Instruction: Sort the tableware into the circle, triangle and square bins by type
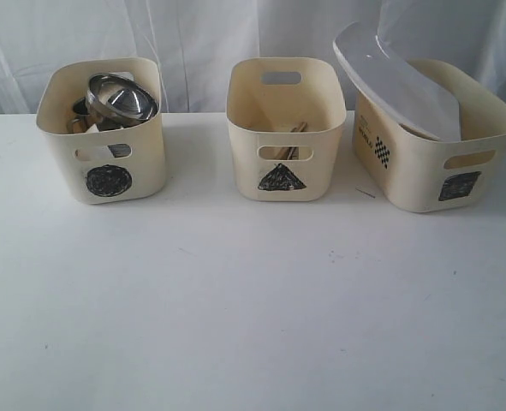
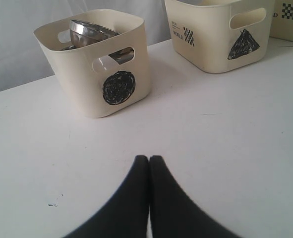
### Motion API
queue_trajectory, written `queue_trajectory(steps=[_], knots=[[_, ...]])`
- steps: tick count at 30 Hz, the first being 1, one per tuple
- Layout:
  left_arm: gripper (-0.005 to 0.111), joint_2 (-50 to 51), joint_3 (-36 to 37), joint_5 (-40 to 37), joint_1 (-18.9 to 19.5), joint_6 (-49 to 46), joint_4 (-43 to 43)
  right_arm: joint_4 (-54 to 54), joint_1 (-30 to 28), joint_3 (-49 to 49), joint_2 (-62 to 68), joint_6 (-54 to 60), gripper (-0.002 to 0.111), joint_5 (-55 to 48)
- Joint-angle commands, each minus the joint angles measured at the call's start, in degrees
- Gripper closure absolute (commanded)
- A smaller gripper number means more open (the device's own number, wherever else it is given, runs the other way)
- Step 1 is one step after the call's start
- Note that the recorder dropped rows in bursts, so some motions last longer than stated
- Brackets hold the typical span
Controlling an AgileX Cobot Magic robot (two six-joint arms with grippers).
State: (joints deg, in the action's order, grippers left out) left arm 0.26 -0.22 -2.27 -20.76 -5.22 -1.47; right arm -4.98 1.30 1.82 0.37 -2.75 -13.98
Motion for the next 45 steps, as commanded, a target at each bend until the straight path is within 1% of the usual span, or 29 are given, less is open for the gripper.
queue_trajectory(steps=[1, 10, 45], knots=[[0.107, -0.26, 0.22, 0.14, 0.05, -0.08, -0.19, 3.34, -0.20, -1.82, -0.37, 4.32, 0.108, 2.06], [0.107, -0.26, 0.22, 0.14, 0.05, -0.08, -0.19, 3.49, -0.20, -1.82, -0.37, 4.32, 0.108, -0.09], [0.107, -0.26, 0.22, 0.15, 0.05, -0.35, -0.19, 3.49, -0.20, -1.82, -0.37, 4.10, 0.108, -0.09]])
